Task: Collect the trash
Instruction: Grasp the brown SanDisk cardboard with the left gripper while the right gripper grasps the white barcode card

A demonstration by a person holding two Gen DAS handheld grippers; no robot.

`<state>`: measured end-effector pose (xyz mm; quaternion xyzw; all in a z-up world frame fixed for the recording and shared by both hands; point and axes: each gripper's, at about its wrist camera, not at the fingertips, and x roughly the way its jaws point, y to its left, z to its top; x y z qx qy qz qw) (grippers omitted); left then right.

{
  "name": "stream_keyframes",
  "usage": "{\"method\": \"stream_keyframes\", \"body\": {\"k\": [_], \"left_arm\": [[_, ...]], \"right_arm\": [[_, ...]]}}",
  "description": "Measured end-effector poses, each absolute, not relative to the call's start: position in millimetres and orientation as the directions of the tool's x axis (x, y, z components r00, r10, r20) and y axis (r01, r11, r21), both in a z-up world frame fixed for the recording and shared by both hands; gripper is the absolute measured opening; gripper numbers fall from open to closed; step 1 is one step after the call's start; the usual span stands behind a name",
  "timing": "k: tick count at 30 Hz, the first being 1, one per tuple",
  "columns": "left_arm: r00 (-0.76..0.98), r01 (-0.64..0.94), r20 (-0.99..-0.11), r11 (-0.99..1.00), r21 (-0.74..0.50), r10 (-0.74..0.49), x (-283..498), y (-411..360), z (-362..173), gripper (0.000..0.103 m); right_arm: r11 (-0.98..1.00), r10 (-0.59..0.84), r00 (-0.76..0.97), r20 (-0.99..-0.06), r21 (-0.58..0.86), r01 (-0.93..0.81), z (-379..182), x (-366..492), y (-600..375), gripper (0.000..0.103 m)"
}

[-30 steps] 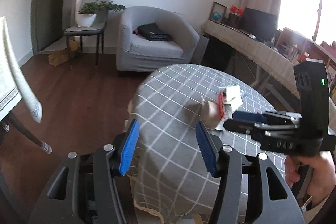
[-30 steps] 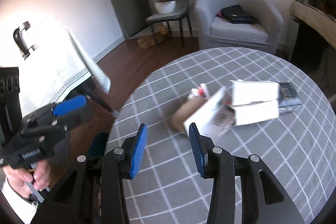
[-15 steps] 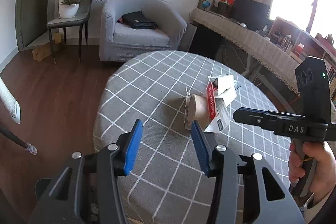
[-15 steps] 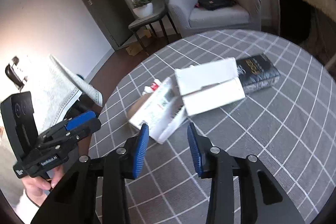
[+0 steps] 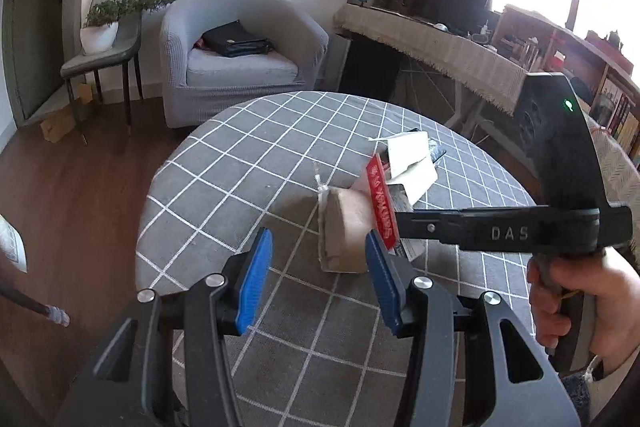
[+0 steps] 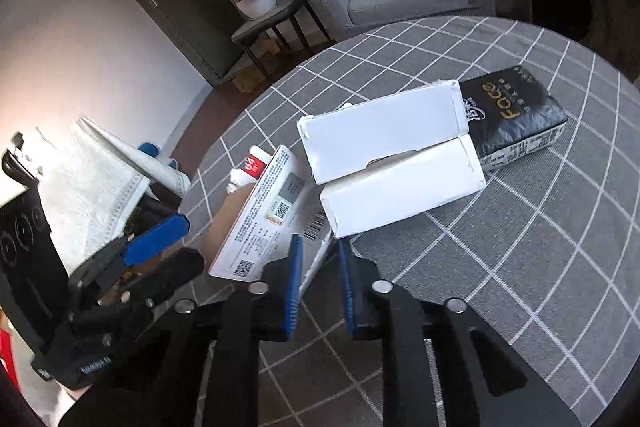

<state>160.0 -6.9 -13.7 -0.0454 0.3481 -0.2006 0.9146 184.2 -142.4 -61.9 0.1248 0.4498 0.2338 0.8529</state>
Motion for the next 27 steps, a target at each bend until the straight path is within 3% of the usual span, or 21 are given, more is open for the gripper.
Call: {"method": "stream_keyframes", "body": {"k": [7,14,27], "left_arm": [[0.677,0.314,-0.619,0.917,-0.248,-0.399,146,8,-11,0.052],[0.668,0.341,-0.618,0.908,-0.241,-0.415,121,9,-7,0.052],[0.581,0.437,-0.650,0.862,-0.257,-0.489,109,-40,-18,0.054]], "right_arm": [[0.891,0.451,0.555,-0.699,0.325,-0.316,-53,169,-132,0.000],[0.925,0.371,0.645,-0.669,0.200,-0.324,-40,150,-117,0.000],[0.930,0.366,0.678,-0.637,0.214,-0.300,-31,143,-134,0.000]]}}
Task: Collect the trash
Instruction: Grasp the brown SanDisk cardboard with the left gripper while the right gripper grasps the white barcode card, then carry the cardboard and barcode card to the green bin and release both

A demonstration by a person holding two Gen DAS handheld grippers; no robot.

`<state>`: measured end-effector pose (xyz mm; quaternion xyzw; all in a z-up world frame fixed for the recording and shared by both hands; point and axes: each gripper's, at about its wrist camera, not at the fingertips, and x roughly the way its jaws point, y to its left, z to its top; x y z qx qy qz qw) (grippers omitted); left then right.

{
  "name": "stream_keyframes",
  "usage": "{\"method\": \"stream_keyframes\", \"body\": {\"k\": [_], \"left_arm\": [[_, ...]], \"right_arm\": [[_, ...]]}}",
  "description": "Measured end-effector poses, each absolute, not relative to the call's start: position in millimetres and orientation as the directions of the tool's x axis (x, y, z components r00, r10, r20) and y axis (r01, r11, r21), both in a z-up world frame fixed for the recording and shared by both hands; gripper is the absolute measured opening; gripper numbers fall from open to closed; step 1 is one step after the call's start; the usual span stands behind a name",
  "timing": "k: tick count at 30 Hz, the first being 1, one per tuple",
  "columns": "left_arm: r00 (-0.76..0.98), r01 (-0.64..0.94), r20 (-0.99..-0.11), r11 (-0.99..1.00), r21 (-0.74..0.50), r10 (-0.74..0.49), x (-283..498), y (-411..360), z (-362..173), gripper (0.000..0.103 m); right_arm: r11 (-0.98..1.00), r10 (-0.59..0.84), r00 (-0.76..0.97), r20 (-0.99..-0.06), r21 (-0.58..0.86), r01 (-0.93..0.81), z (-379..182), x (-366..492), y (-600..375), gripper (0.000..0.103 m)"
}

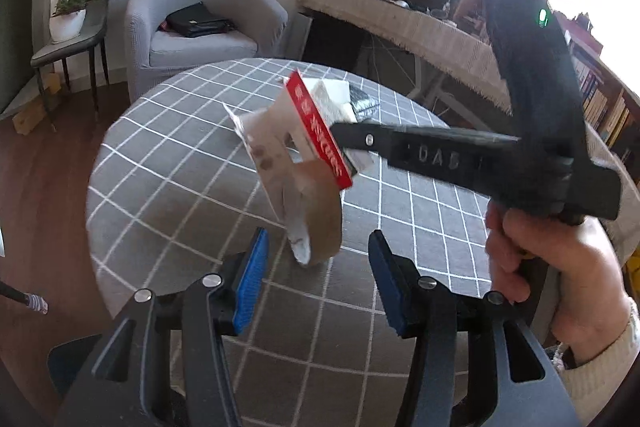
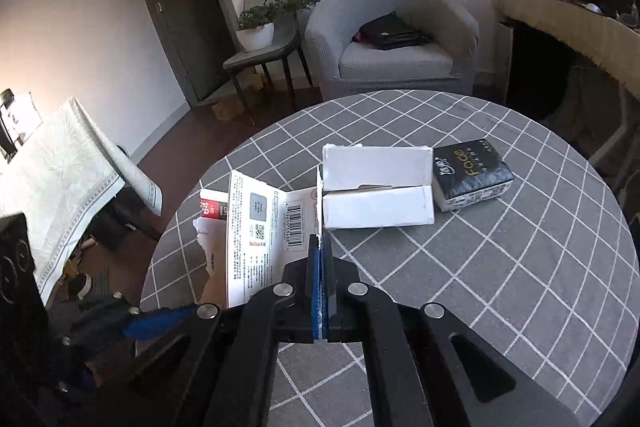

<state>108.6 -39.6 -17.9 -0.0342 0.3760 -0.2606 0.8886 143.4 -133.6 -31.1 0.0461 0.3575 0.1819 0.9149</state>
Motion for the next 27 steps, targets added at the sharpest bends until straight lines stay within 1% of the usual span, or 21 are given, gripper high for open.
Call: {"method": "stream_keyframes", "body": {"k": [3,6,7,8,10,15,25,27], "left_arm": [[0.576,0.435,-0.657,0.863,-0.258,-0.487,112,-47,-22,0.054],[0.576,0.428,-0.667,0.870,-0.247,-0.473,115,-55,-26,0.050],[0.568,0.431,-0.674,0.868,-0.246,-0.472,116,-57,-28,0.041],[0.566,0.433,-0.678,0.869,-0.240,-0.470,117,-58,-29,0.029],[0.574,0.431,-0.682,0.875,-0.219,-0.453,117,-59,-32,0.024],[0.578,0.436,-0.667,0.868,-0.236,-0.471,117,-50,-33,0.022],[0.614,0.389,-0.645,0.885,-0.255,-0.455,108,-1,-24,0.022],[0.613,0.380,-0.639,0.883,-0.276,-0.464,107,10,-21,0.022]], "right_arm": [[0.923,0.382,0.674,-0.632,0.236,-0.303,-30,142,-139,0.000],[0.924,0.382,0.680,-0.626,0.241,-0.298,-29,140,-143,0.000],[0.924,0.382,0.681,-0.624,0.242,-0.297,-28,140,-145,0.000],[0.924,0.381,0.684,-0.622,0.240,-0.297,-26,140,-145,0.000],[0.925,0.380,0.689,-0.618,0.236,-0.298,-23,139,-146,0.000],[0.927,0.374,0.697,-0.612,0.227,-0.299,-19,139,-143,0.000],[0.922,0.383,0.691,-0.613,0.216,-0.320,-20,146,-112,0.000],[0.921,0.387,0.687,-0.615,0.220,-0.321,-22,148,-106,0.000]]}}
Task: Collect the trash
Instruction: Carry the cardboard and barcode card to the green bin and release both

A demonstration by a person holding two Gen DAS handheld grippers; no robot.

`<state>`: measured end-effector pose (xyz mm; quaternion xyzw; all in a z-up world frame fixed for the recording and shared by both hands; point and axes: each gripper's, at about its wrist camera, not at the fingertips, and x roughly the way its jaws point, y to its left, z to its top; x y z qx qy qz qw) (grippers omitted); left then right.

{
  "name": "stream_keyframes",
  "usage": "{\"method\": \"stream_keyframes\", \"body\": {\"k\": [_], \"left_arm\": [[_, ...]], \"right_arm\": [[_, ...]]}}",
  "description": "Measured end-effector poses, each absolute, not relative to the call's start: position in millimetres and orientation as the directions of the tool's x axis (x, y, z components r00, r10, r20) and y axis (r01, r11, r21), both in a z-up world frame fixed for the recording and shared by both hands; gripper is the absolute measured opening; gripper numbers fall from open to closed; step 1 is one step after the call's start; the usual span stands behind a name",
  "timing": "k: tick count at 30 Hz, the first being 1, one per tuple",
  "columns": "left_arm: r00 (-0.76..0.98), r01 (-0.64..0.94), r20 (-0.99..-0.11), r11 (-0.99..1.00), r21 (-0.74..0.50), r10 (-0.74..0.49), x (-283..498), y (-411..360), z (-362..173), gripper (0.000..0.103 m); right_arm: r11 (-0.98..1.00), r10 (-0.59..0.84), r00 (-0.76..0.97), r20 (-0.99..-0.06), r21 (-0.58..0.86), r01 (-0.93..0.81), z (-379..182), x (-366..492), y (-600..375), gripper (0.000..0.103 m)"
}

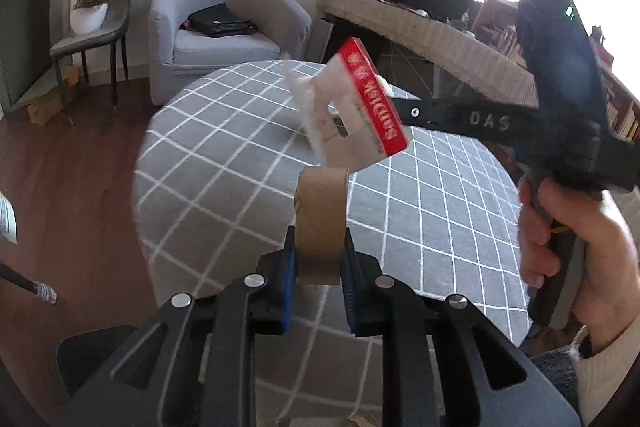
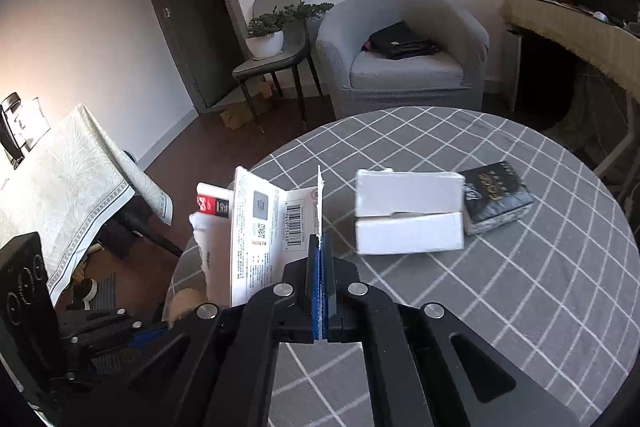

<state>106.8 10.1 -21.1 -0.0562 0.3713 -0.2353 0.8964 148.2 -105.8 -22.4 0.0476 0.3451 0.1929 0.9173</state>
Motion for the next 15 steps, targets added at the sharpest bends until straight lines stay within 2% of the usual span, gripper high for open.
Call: {"method": "stream_keyframes", "body": {"k": [15], "left_arm": [[0.654,0.251,-0.667,0.934,-0.256,-0.358,88,91,-24,0.022]], "right_arm": [[0.889,0.445,0.641,-0.626,0.220,-0.403,-26,154,-45,0.000]]}}
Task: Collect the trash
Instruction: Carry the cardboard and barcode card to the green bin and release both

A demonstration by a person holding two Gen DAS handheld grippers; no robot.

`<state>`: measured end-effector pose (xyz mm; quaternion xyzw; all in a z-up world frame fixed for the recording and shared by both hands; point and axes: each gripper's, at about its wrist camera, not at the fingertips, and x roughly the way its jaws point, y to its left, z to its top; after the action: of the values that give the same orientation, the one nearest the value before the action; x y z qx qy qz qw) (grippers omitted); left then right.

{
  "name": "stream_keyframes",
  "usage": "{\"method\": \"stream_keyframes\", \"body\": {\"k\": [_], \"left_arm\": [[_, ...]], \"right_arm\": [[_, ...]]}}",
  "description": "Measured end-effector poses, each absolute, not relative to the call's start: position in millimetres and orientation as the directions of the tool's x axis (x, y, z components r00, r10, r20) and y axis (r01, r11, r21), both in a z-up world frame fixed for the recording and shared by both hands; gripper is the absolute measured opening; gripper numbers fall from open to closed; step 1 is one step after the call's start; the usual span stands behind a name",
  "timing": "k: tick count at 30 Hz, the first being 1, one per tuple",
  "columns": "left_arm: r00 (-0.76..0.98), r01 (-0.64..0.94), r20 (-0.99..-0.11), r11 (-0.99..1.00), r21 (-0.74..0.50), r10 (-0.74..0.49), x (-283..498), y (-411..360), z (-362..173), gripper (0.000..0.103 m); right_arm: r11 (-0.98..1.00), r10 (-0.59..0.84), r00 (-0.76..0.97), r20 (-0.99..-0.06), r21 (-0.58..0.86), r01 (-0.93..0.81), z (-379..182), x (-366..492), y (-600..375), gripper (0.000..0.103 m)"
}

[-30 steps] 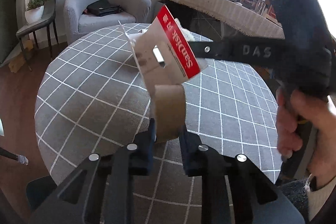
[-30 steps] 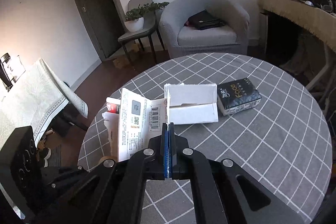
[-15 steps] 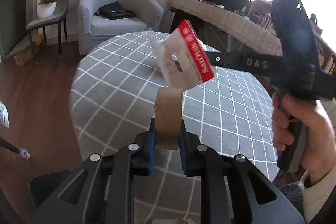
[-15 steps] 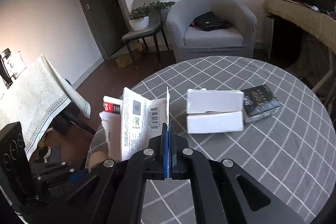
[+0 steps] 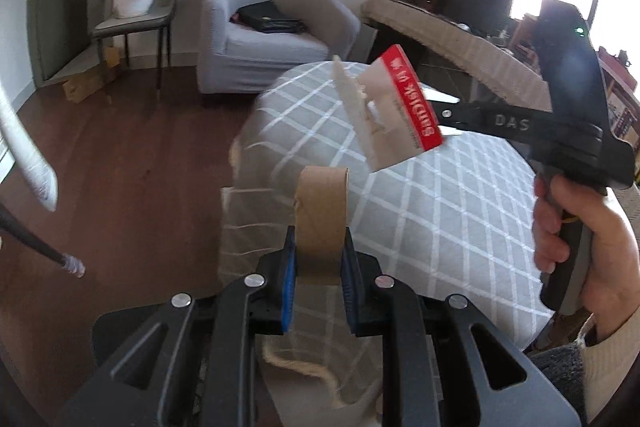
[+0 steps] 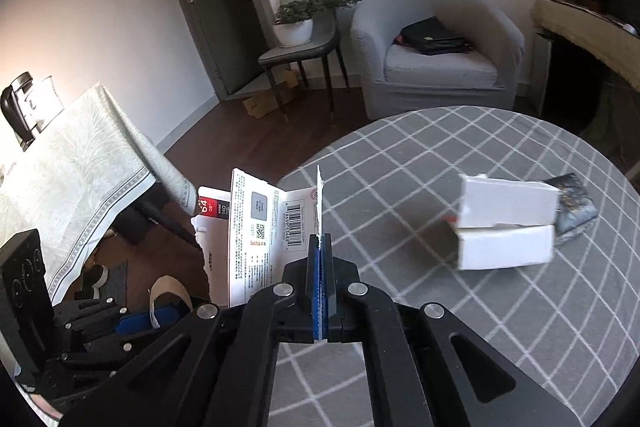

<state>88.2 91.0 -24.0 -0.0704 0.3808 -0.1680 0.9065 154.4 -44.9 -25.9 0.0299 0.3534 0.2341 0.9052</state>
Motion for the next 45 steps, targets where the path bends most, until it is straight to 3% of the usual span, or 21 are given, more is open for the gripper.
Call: {"method": "stream_keyframes", "body": {"k": [25,45], "left_arm": [[0.477,0.047,-0.848,0.970,-0.237,-0.230,67,181,-108,0.022],[0.263,-0.046,-0.941,0.971,-0.233,-0.213,45,213,-195,0.022]], "right_arm": [[0.784,0.525,0.480,-0.702,0.181,-0.593,-47,137,72,0.000],[0.735,0.440,0.354,-0.825,0.105,-0.670,-106,119,149,0.000]]}}
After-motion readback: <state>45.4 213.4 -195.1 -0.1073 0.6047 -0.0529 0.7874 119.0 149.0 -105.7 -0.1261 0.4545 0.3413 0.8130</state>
